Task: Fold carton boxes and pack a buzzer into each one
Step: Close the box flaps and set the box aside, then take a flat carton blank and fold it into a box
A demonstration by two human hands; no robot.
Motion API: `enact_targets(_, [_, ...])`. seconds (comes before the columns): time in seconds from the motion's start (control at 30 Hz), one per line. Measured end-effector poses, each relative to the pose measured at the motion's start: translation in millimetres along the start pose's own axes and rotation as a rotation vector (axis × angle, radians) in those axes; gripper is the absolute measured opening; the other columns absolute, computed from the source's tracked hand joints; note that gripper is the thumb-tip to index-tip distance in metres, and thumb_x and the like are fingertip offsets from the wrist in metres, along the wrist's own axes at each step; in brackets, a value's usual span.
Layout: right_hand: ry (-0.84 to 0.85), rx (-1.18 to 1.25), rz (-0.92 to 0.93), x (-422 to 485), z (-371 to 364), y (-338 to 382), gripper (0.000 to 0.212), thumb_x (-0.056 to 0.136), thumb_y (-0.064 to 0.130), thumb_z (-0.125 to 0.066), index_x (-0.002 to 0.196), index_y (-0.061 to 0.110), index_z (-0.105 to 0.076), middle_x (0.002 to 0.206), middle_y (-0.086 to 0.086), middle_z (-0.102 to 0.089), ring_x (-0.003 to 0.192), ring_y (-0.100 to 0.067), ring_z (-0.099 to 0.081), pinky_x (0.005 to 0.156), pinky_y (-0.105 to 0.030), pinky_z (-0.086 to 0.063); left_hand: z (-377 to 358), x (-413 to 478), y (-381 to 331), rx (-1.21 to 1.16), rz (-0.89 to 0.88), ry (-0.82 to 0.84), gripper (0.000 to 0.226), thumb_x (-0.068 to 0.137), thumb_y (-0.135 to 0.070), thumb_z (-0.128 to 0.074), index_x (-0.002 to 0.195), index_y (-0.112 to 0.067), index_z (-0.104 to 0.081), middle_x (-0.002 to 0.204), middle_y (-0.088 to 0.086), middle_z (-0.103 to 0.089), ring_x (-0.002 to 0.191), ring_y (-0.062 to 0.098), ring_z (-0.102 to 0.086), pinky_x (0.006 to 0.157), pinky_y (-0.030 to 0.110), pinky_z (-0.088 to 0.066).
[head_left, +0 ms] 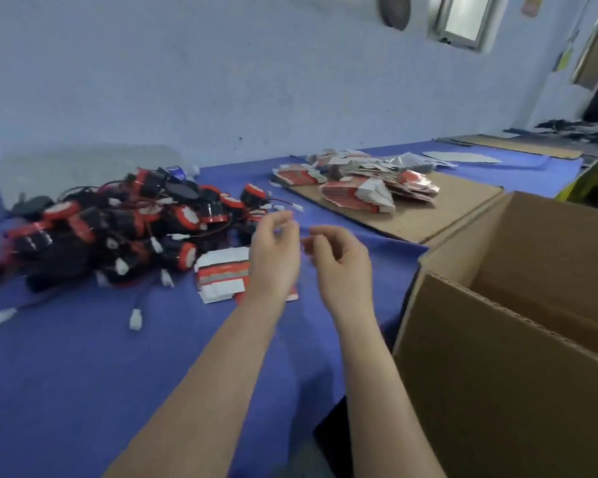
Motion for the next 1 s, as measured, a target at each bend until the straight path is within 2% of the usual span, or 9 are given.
enact_targets(0.13, [0.275, -0.185, -0.142, 1.1, -110.3, -44.2, 0.027, 0.093, 0.011, -0.049, 0.116, 0.01, -0.064, 0.11, -0.001, -0.067, 0.109, -0.017, -0.059, 0.074, -0.012, -0.035, 117.5, 26.4, 53.2, 0.187, 0.175, -0.26, 0.032, 0.096, -0.016, -0.047, 0.127, -0.008, -0.053, 0.129, 0.009, -0.056, 0.112, 0.024, -0.054, 0.095, 0.033, -0.044])
enact_targets(0.3, [0.413, -0.36, -0.14, 5.2, -188.7, -57.5, 0.034, 0.092, 0.016, -0.051, 0.125, 0.011, -0.058, 0.128, -0.009, -0.059, 0.118, -0.025, -0.052, 0.094, -0.03, -0.04, 174.9, 44.2, 83.6, 0.273, 0.281, -0.3, 0.041, 0.097, -0.017, -0.039, 0.138, -0.015, -0.045, 0.126, 0.009, -0.057, 0.113, 0.032, -0.055, 0.091, 0.039, -0.045])
enact_targets(0.43, [0.329, -0.775, -0.237, 25.1, -175.2, -84.1, 0.046, 0.091, 0.028, -0.054, 0.134, 0.015, -0.045, 0.147, -0.015, -0.036, 0.136, -0.033, -0.03, 0.113, -0.043, -0.025, 156.8, 48.4, 98.4, 0.37, 0.342, -0.164, 0.022, 0.094, -0.014, -0.041, 0.084, -0.006, -0.059, 0.065, 0.0, -0.046, 0.056, 0.014, -0.038, 0.049, 0.023, -0.032])
enact_targets(0.53, [0.3, -0.851, -0.414, 26.8, -149.2, -107.3, 0.051, 0.09, 0.036, -0.053, 0.135, 0.012, -0.042, 0.15, -0.018, -0.028, 0.139, -0.037, -0.023, 0.116, -0.048, -0.016, 126.7, 45.6, 104.4, 0.46, 0.325, -0.014, 0.031, 0.093, -0.008, -0.038, 0.062, -0.011, -0.04, 0.056, 0.006, -0.037, 0.05, 0.02, -0.035, 0.044, 0.025, -0.024])
enact_targets(0.63, [0.277, -0.785, -0.422, 30.1, -142.7, -110.1, 0.055, 0.086, 0.039, -0.056, 0.133, 0.014, -0.042, 0.143, -0.017, -0.038, 0.133, -0.037, -0.032, 0.112, -0.046, -0.023, 109.7, 47.9, 100.9, 0.457, 0.286, 0.042, 0.023, 0.094, -0.006, -0.037, 0.092, 0.011, -0.052, 0.095, 0.033, -0.054, 0.084, 0.048, -0.05, 0.054, 0.036, -0.032])
enact_targets(0.77, [0.22, -0.693, -0.475, 33.5, -133.2, -108.7, 0.049, 0.087, 0.033, -0.055, 0.13, 0.016, -0.041, 0.14, -0.015, -0.043, 0.132, -0.037, -0.031, 0.108, -0.046, -0.025, 100.3, 46.3, 101.8, 0.437, 0.309, 0.103, 0.023, 0.095, -0.011, -0.037, 0.101, -0.003, -0.058, 0.08, 0.025, -0.052, 0.065, 0.024, -0.042, 0.054, 0.027, -0.029])
enact_targets(0.83, [0.199, -0.617, -0.444, 32.1, -133.1, -105.2, 0.043, 0.088, 0.03, -0.053, 0.128, 0.018, -0.044, 0.133, -0.011, -0.052, 0.129, -0.036, -0.036, 0.107, -0.046, -0.029, 99.4, 48.3, 104.3, 0.415, 0.311, 0.1, 0.029, 0.097, -0.016, -0.038, 0.117, -0.006, -0.056, 0.097, 0.022, -0.057, 0.079, 0.026, -0.052, 0.063, 0.027, -0.042])
enact_targets(0.9, [0.157, -0.524, -0.369, 30.0, -133.3, -95.5, 0.044, 0.088, 0.027, -0.052, 0.131, 0.02, -0.044, 0.128, -0.009, -0.056, 0.125, -0.035, -0.043, 0.106, -0.048, -0.033, 98.4, 48.2, 106.4, 0.426, 0.305, 0.091, 0.044, 0.098, -0.021, -0.039, 0.141, -0.011, -0.039, 0.131, 0.015, -0.052, 0.114, 0.03, -0.053, 0.093, 0.038, -0.048])
enact_targets(1.0, [0.076, -0.396, -0.224, 30.5, -131.9, -74.7, 0.05, 0.09, 0.019, -0.053, 0.138, 0.018, -0.039, 0.132, -0.009, -0.056, 0.122, -0.031, -0.049, 0.101, -0.043, -0.038, 94.0, 42.1, 98.6, 0.426, 0.296, 0.081, 0.07, 0.098, -0.02, -0.039, 0.153, -0.013, 0.002, 0.145, 0.017, -0.04, 0.128, 0.035, -0.045, 0.101, 0.043, -0.043])
Point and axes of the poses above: each hand's wrist, its own x-axis towards the middle knuckle, its own z-axis out of the back of the hand, y = z × x, the point moved 9 cm from there along x, towards the middle knuckle
